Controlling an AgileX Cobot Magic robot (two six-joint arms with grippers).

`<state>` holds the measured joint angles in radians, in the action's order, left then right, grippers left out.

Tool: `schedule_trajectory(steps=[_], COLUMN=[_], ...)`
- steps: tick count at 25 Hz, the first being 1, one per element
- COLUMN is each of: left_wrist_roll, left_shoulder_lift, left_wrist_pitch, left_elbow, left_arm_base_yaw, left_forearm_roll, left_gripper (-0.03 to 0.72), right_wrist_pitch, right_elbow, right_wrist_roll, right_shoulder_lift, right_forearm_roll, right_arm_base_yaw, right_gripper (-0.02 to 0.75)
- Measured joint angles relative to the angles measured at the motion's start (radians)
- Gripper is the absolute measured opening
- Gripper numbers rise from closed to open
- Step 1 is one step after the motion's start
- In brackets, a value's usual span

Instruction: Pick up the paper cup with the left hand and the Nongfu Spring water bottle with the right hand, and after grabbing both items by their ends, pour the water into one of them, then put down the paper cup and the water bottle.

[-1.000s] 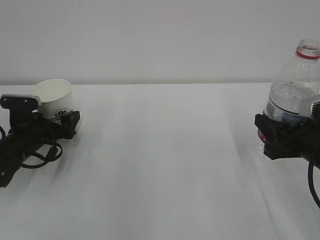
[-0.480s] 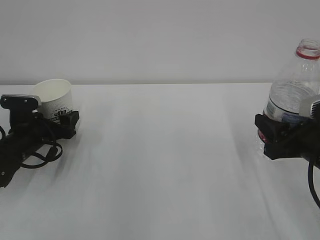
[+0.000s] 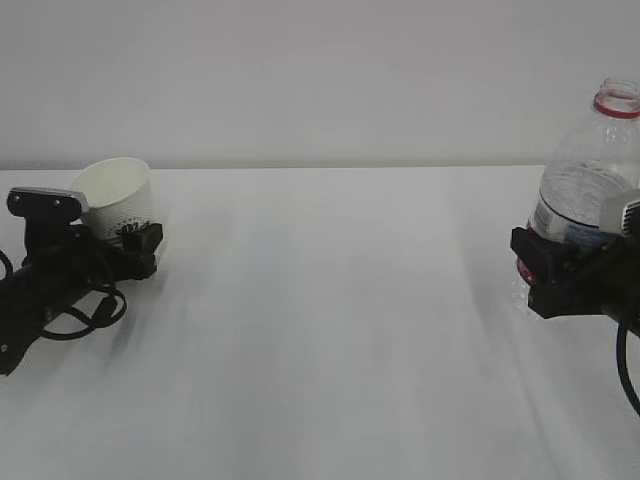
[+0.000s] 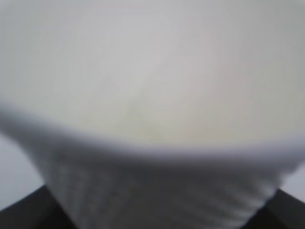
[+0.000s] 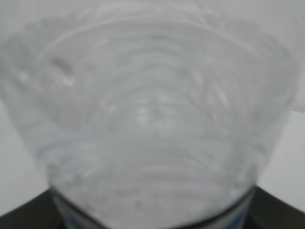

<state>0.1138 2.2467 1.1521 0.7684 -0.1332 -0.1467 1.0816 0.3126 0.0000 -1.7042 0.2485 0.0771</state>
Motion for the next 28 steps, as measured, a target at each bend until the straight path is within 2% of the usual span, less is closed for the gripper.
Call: schedule_trajectory(steps=[10,15,28], left_wrist_roll=[0.010,0.125,0.285], left_shoulder_lift=[-0.100,-0.126,-0.135], left_wrist_pitch=[-0.004,-0.004,-0.004], left_elbow=[0.000,0.000,0.000], left_arm_base_yaw=[0.000,0.000,0.000], left_forearm_roll=[-0.206,-0.282,-0.615], left_gripper=[0.546,0.546,0.546], right_wrist_pitch=[0.000,0.000,0.000], right_elbow=[0.000,0.000,0.000], right_wrist_roll=[0.000,0.000,0.000], right_shoulder_lift=[0.000,0.000,0.000], right_forearm_roll=[-0.029,-0.043,-0.047], right_arm_base_yaw=[0.000,0.000,0.000], right_gripper=[0.442,0.442,0.442])
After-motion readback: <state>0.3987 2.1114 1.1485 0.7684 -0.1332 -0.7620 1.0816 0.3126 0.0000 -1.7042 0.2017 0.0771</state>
